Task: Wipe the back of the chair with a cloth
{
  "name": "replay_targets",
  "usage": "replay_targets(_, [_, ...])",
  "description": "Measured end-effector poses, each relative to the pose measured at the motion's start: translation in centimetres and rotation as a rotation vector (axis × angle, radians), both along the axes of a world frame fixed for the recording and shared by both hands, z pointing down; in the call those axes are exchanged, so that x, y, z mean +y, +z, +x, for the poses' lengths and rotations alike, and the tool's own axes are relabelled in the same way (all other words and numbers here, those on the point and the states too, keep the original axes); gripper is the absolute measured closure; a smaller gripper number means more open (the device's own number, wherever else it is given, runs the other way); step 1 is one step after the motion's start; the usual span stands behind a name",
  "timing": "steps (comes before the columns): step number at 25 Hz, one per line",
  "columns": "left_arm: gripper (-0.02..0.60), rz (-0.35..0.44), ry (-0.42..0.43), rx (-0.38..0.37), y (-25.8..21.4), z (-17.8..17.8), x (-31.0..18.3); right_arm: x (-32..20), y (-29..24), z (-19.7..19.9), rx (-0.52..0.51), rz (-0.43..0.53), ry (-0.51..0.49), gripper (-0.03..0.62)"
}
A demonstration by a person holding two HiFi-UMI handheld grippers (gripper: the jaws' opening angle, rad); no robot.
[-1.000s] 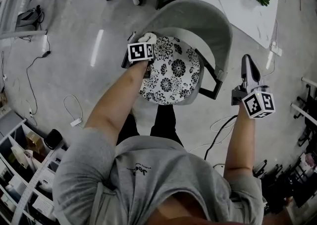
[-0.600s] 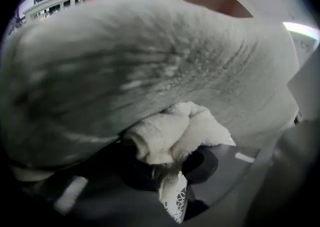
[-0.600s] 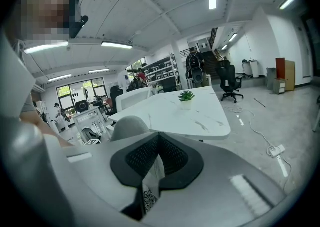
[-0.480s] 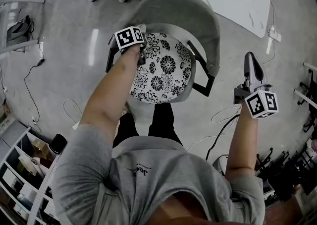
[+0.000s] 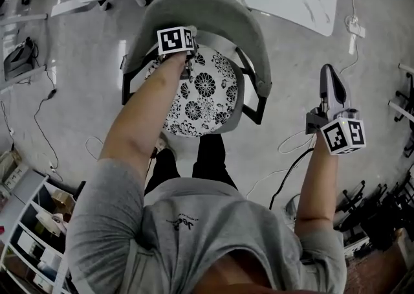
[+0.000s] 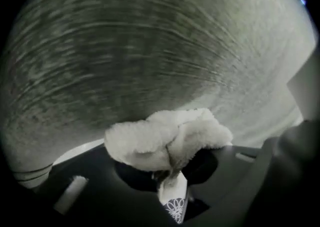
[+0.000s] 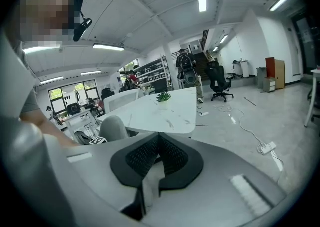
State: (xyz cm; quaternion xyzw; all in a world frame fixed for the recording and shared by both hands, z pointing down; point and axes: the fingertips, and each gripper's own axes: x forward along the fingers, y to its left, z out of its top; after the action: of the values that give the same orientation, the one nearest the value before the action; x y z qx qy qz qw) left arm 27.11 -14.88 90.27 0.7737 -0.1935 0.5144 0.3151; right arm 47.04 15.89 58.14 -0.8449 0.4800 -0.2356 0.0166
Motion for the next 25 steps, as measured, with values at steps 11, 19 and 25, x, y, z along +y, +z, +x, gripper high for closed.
replay_targets(11, [0.437, 0.095, 0.445, 0.038, -0.4, 7.2, 9.8, 4.9, 0.0, 1.9, 0.003, -0.025, 0.066, 0.589])
replay_targets(19, [0.437, 0.147, 0.918, 0.147, -2.1, 9.3, 20.8, 5.9, -0.1, 1.5, 0.013, -0.014, 0.069, 0.589])
replay_targets(25, [0.438, 0.173, 1.239, 0.226, -3.3, 7.2, 27.6, 4.9, -1.0, 0.4, 0.027, 0.001, 0.046, 0.589])
